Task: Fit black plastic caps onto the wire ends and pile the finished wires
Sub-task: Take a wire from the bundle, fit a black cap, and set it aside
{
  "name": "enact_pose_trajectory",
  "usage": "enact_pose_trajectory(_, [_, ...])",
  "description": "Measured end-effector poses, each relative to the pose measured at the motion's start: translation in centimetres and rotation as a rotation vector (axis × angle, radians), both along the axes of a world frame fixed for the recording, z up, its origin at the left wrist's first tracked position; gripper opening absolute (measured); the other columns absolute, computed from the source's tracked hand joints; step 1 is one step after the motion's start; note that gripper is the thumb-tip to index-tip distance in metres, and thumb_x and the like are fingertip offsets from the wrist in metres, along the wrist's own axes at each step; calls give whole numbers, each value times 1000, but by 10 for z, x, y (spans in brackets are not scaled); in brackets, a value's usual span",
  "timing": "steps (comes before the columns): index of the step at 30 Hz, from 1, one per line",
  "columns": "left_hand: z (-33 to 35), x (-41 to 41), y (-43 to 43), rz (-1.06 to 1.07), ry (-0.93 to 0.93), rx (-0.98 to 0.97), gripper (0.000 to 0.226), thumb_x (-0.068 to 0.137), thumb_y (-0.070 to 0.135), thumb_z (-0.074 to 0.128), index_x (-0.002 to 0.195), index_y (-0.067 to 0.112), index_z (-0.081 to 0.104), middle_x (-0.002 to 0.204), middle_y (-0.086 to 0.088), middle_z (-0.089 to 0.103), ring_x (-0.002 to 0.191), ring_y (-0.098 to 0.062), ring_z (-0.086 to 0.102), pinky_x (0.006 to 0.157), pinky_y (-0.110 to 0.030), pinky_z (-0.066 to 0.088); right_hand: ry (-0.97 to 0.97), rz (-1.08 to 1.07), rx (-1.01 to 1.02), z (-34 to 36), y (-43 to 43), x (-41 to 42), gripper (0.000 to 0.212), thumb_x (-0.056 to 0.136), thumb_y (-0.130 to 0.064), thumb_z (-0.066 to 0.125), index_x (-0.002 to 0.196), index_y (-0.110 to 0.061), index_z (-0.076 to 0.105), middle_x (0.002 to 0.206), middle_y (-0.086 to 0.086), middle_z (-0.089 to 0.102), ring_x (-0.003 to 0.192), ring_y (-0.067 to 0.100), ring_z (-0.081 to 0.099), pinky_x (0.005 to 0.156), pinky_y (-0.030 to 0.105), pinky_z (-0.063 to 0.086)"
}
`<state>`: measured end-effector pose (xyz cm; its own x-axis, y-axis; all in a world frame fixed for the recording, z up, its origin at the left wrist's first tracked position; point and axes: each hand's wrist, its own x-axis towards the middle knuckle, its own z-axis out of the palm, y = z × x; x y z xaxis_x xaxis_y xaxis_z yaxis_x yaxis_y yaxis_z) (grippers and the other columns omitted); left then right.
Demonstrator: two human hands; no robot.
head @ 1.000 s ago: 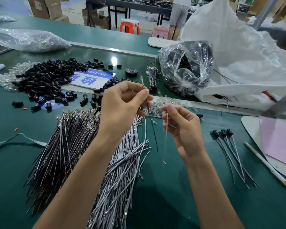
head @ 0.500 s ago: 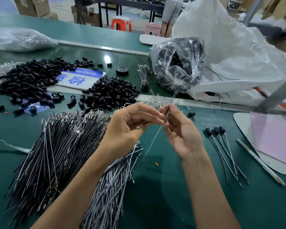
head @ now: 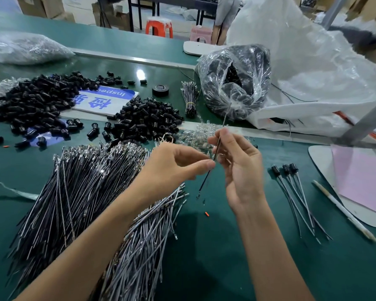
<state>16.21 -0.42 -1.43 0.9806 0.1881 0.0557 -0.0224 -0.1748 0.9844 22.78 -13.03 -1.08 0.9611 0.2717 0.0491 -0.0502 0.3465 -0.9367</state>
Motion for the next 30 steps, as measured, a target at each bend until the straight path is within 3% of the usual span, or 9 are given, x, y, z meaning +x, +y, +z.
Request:
enact_pose_trajectory(3, [-5, 0, -8, 13, 3, -172, 6, 83, 12, 72, 86, 15, 75, 78, -6, 76, 69, -14, 73, 63, -22, 57, -50, -10, -16, -2, 7, -6, 13, 76, -32, 73, 71, -20, 76, 76, 5, 73, 63, 6, 54, 63, 19, 43])
enact_pose_trajectory(5, [-8, -1, -10, 35, -7, -228, 12, 86, 5, 68, 84, 15, 75, 74, -7, 76, 63, -14, 72, 59, -20, 56, -40, -7, -19, -4, 9, -7, 12, 81, -26, 73, 71, -18, 76, 76, 6, 73, 59, 6, 52, 59, 19, 44])
enact_pose_trajectory(15, [-14, -6, -8, -73, 107, -236, 12, 88, 8, 66, 96, 6, 75, 81, -9, 76, 65, -14, 70, 54, -20, 53, -97, -159, 21, -4, 5, -3, 12, 86, -20, 71, 76, -19, 78, 76, 4, 74, 55, 7, 49, 53, 16, 40])
enact_pose_trajectory(23, [-17, -8, -7, -108, 112, -228, 12, 88, 7, 66, 95, 9, 76, 81, -10, 76, 62, -10, 65, 51, -16, 46, -99, -186, 30, -2, 2, -1, 12, 87, -19, 70, 77, -19, 78, 72, 2, 73, 53, 7, 50, 51, 16, 39])
enact_pose_trajectory(30, [-20, -8, -9, -102, 101, -295, 12, 90, 8, 64, 90, 7, 76, 73, -10, 74, 64, -16, 69, 57, -20, 52, -94, -162, -7, -2, 3, -2, 10, 88, -16, 69, 82, -18, 76, 73, 1, 73, 60, 9, 54, 56, 17, 43])
